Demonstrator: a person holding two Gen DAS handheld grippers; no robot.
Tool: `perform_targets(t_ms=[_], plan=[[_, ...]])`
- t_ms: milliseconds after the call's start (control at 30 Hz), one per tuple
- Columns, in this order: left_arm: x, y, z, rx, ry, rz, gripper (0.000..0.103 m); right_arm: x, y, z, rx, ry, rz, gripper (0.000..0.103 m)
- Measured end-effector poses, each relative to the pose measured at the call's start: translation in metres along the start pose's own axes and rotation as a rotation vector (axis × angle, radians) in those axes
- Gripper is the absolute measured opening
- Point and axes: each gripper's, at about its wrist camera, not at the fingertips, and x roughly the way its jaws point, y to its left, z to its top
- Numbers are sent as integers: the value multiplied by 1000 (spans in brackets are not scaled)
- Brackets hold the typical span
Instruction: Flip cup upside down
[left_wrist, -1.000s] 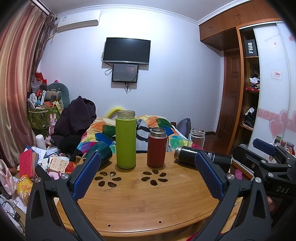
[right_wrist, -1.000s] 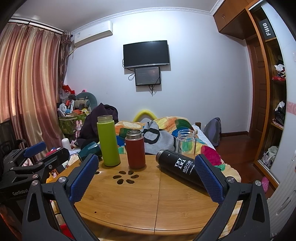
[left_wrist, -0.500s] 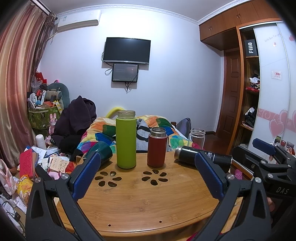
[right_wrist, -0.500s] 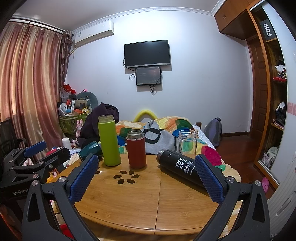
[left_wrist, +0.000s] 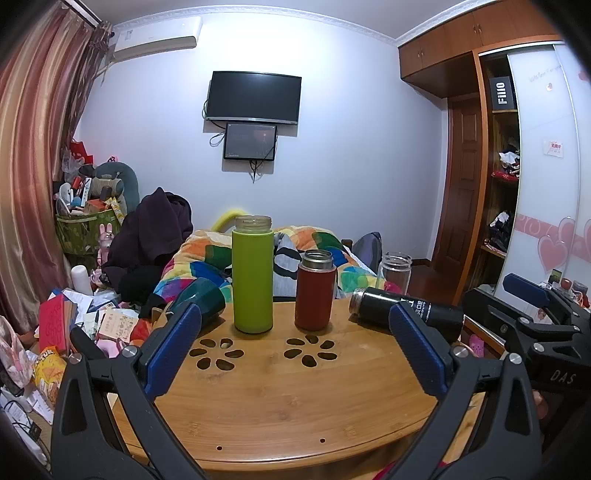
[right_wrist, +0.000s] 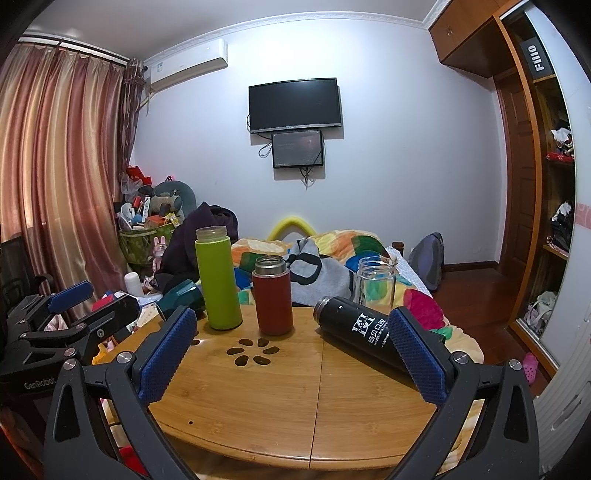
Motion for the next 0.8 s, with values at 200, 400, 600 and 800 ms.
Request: perform_targets(t_ms=[200,400,600,800], plan=[[9,9,-4,-2,26,17,103,4,2,-3,0,13,0,103],[44,47,2,-18,95,73,103,26,-13,-7,7,55,-11,103],[118,100,11,1,282,106,103,44,-27,-17,35,108,-19,103],[199,144,4,3,486,101,103,59,-40,-24,63,158,-21,103]])
